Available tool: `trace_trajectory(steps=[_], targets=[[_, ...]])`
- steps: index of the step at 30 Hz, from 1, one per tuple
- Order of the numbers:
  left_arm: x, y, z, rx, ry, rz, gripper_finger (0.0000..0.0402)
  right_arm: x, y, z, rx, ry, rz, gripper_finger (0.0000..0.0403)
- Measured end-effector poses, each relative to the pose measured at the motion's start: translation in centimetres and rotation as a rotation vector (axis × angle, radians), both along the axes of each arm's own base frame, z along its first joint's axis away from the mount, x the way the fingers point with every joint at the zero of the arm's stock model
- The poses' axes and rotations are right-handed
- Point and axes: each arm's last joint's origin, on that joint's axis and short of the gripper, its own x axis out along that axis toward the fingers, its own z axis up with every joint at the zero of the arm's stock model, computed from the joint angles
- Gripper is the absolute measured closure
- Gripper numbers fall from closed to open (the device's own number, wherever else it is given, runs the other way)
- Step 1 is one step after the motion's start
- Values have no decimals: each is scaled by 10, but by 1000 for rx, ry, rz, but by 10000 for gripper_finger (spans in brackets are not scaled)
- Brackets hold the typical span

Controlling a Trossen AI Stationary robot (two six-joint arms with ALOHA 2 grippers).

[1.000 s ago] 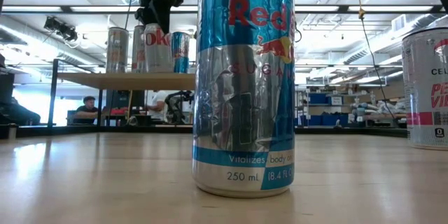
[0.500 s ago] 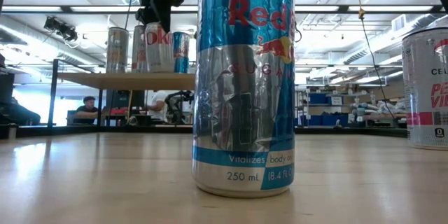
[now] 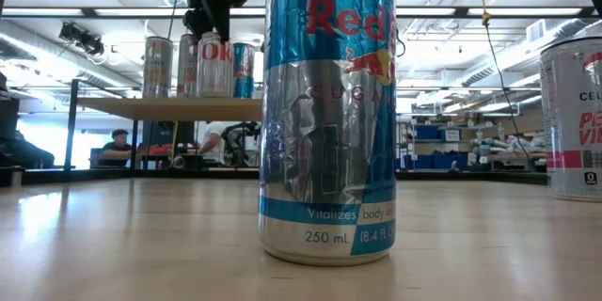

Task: Place canned beverage on shelf
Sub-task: Put the red-silver soda can on the shelf aligned with the other red-silver soda can

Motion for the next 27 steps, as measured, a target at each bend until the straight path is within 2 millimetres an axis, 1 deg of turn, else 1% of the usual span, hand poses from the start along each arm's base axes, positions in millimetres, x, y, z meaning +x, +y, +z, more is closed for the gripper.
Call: trace_trajectory(steps=[10,14,16,22,27], targets=[[0,0,0,1,-2,0,12,0,0,0,0,0,0,64],[-1,-2,3,6,-9,-3,12,0,0,0,0,0,0,64],[-2,-3,8,14,-22,-4,12,0,0,0,0,0,0,64],[-6,-7,35,63,-97,-2,12,0,0,0,0,0,0,64],[-15,-13,47,43,-84,18,13,0,0,0,0,0,0,64]])
